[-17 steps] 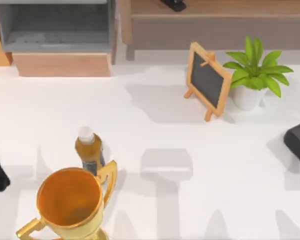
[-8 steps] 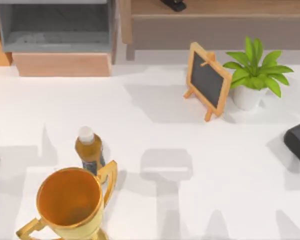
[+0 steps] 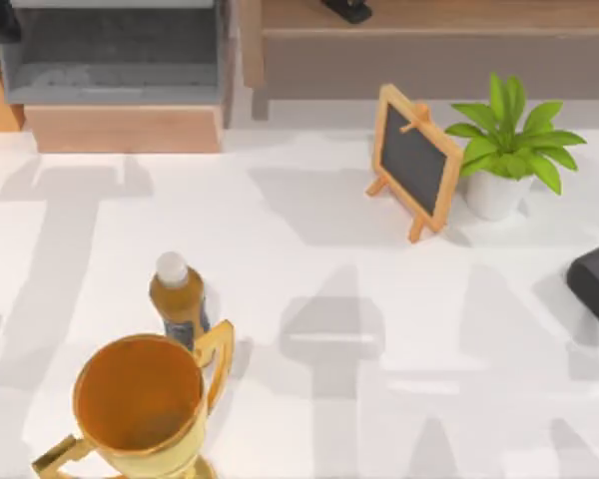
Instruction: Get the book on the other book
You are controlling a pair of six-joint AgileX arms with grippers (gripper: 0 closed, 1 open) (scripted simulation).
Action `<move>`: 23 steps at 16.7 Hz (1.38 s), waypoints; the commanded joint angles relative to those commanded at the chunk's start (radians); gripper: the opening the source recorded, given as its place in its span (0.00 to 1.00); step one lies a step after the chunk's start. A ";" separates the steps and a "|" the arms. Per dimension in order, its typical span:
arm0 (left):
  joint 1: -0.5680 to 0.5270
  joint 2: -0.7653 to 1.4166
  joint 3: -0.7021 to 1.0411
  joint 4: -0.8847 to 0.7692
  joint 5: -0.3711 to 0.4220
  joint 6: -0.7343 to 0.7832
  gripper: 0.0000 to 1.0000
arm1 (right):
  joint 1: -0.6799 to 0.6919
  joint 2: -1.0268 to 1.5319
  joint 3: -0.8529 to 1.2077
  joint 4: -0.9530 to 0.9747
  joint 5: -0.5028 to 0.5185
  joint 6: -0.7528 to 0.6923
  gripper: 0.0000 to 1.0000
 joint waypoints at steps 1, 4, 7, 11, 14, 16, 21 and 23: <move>-0.010 0.103 0.062 0.032 -0.007 0.000 1.00 | 0.000 0.000 0.000 0.000 0.000 0.000 1.00; -0.039 0.392 0.236 0.121 -0.027 0.001 1.00 | 0.000 0.000 0.000 0.000 0.000 0.000 1.00; -0.063 0.627 0.376 0.193 -0.043 0.001 1.00 | 0.000 0.000 0.000 0.000 0.000 0.000 1.00; -0.083 0.806 0.491 0.253 -0.055 0.001 1.00 | 0.000 0.000 0.000 0.000 0.000 0.000 1.00; -0.086 0.832 0.509 0.262 -0.057 0.001 1.00 | 0.000 0.000 0.000 0.000 0.000 0.000 1.00; -0.086 0.832 0.509 0.262 -0.057 0.001 1.00 | 0.000 0.000 0.000 0.000 0.000 0.000 1.00; -0.081 0.868 0.561 0.247 -0.051 0.001 1.00 | 0.000 0.000 0.000 0.000 0.000 0.000 1.00; -0.079 0.903 0.609 0.233 -0.048 0.001 1.00 | 0.000 0.000 0.000 0.000 0.000 0.000 1.00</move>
